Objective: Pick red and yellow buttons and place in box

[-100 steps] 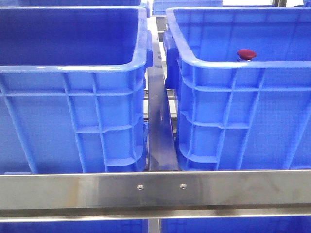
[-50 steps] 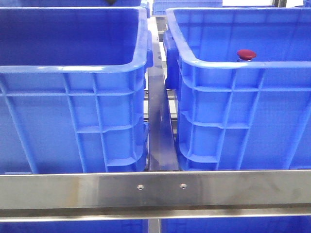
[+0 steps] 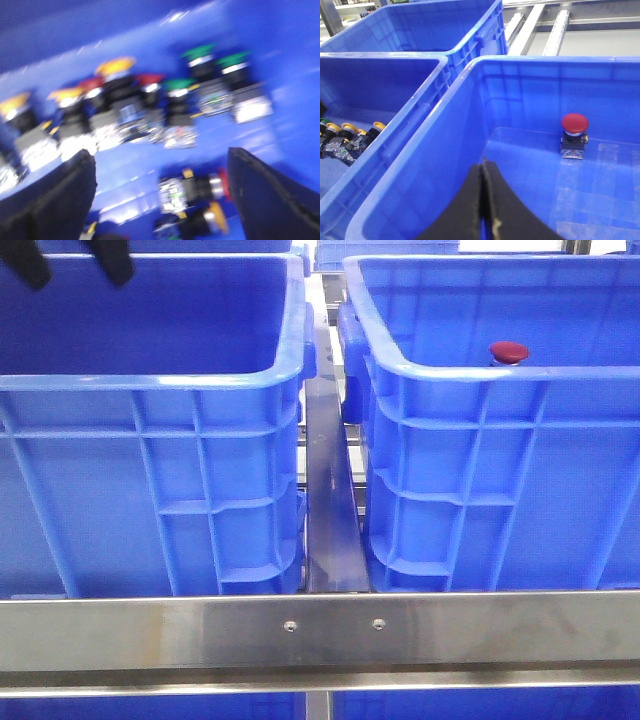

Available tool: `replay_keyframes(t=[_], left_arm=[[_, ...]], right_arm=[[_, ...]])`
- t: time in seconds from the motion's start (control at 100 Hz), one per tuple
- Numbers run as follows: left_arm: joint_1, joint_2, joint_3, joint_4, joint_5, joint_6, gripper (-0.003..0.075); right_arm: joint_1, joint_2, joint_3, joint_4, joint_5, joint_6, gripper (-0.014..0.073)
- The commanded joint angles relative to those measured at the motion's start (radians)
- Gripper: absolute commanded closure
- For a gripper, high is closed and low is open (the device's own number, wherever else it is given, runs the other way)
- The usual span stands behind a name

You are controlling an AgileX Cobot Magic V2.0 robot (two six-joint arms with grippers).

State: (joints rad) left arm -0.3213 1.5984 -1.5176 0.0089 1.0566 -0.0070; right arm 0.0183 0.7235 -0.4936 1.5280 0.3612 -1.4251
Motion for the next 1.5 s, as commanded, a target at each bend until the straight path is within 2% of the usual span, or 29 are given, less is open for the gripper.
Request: replay_keyframes(t=[0.0, 0.16, 0.4, 0.91, 0.99, 1.11, 1.25, 1.37, 1.49], left_arm=[[0.007, 0.000, -0.034, 0.033, -0.013, -0.036, 0.0208], [0.008, 0.075, -0.034, 0.037, -0.036, -0.038, 0.0208], [0.008, 0.158, -0.034, 0.044, -0.145, -0.051, 0.0208], [0.008, 0.219, -0.035, 0.062, -0.164, -0.056, 0.0214], [0.008, 0.219, -0.035, 0.062, -0.164, -0.056, 0.0270], [0.008, 0.219, -0.035, 0.062, -0.162, -0.056, 0.0415], [0.008, 0.219, -0.035, 0.062, -0.162, -0.056, 0.0543], [0.008, 0.215, -0.035, 0.062, -0.162, -0.056, 0.0606], [0.008, 0.197, -0.044, 0.057, -0.149, -0.056, 0.0620]], right_arm=[[-0.005, -0.006, -0.028, 0.024, 0.015, -0.010, 0.0662], [-0.005, -0.006, -0.028, 0.024, 0.015, -0.010, 0.0662], [-0.005, -0.006, -0.028, 0.024, 0.015, -0.010, 0.0662], [-0.005, -0.006, -0.028, 0.024, 0.015, -0.010, 0.0662], [-0.005, -0.006, -0.028, 0.024, 0.015, -0.010, 0.0662], [-0.005, -0.006, -0.028, 0.024, 0.015, -0.010, 0.0662], [-0.005, -0.006, -0.028, 0.024, 0.015, -0.010, 0.0662], [-0.005, -0.006, -0.028, 0.024, 0.015, -0.010, 0.0662], [-0.005, -0.006, -0.028, 0.024, 0.015, -0.010, 0.0662]])
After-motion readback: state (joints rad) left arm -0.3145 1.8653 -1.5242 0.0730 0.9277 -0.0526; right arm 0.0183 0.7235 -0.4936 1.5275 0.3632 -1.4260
